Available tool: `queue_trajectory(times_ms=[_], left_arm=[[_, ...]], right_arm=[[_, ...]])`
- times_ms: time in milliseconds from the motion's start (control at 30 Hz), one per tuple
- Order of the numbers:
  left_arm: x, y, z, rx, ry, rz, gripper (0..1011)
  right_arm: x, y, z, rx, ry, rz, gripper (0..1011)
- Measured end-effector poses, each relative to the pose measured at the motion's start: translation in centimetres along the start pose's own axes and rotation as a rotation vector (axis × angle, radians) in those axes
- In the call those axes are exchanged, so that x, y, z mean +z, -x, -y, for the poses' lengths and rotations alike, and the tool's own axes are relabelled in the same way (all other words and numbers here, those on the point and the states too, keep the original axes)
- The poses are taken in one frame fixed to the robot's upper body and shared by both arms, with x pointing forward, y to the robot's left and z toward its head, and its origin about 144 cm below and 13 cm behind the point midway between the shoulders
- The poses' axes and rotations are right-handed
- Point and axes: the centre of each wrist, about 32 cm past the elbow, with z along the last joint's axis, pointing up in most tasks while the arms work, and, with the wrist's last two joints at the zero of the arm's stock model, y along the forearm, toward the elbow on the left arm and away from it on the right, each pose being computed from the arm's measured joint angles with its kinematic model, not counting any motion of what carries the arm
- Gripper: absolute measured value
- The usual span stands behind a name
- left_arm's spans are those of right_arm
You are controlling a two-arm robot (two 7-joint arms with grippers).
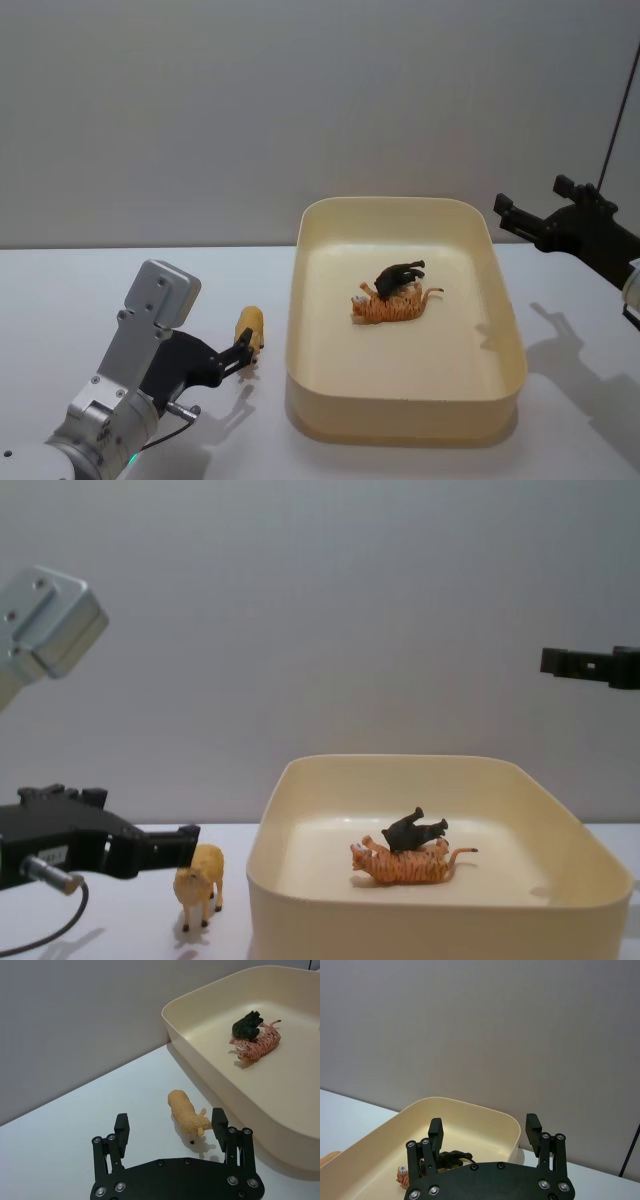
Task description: Pick up the toy alternately with two hands and place it into the central storage box.
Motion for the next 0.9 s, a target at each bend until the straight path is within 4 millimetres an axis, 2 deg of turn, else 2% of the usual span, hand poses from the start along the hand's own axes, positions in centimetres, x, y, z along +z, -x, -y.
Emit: queue_trajectory(times_ms=[900], left_arm=[[-1.2, -0.5, 1.9, -0.082, -0.066, -0.031, 1001]], right_arm=[[0.0, 0.0, 0.0, 0.000, 0.000, 0.001, 1001]])
